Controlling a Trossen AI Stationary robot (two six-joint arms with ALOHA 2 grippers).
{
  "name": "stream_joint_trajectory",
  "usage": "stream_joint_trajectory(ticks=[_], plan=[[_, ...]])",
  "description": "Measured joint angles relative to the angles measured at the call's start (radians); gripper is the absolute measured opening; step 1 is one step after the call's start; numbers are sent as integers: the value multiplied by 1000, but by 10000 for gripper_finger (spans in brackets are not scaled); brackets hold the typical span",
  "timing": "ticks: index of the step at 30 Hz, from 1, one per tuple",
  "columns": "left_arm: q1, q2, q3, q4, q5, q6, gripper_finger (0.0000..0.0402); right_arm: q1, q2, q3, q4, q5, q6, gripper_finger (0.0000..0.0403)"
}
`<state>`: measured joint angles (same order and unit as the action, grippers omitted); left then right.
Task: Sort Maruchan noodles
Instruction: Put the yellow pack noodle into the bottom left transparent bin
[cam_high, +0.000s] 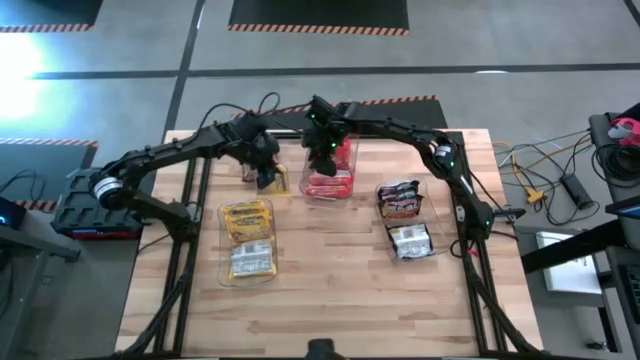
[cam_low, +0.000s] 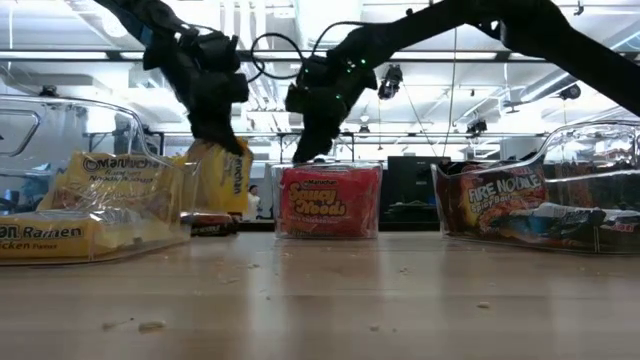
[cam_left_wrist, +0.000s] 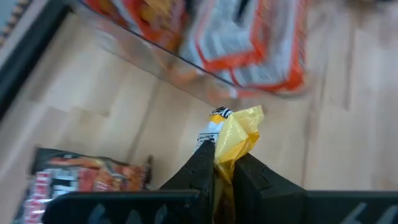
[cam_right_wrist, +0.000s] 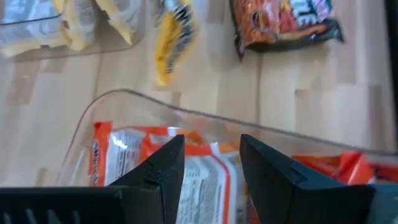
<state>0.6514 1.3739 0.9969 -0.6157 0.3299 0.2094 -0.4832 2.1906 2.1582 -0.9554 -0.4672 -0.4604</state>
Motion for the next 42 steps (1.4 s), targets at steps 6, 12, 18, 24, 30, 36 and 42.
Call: stream_joint_trajectory(ticks=[6,12,18,24,30,36,42], plan=[[-1,-28,20,94,-92,-105,8,-13,1,-20,-60,-38,21,144],[-1,-146,19,252,-111,-140,8,-6,-1,-21,-89,-38,20,141],[-14,-335,-61,275,-145,-239,8,-6,-60,-59,-132,-38,15,141],[-125,-568,-269,413,-166,-403,8,13,-208,-228,13,-37,46,141],[-311,-790,-445,555,-273,-533,8,65,-433,-533,310,-30,143,141],[-548,-923,-566,641,-431,-619,8,139,-630,-839,682,-30,256,141],[-823,-940,-615,635,-697,-651,8,190,-747,-1023,916,-29,286,141]])
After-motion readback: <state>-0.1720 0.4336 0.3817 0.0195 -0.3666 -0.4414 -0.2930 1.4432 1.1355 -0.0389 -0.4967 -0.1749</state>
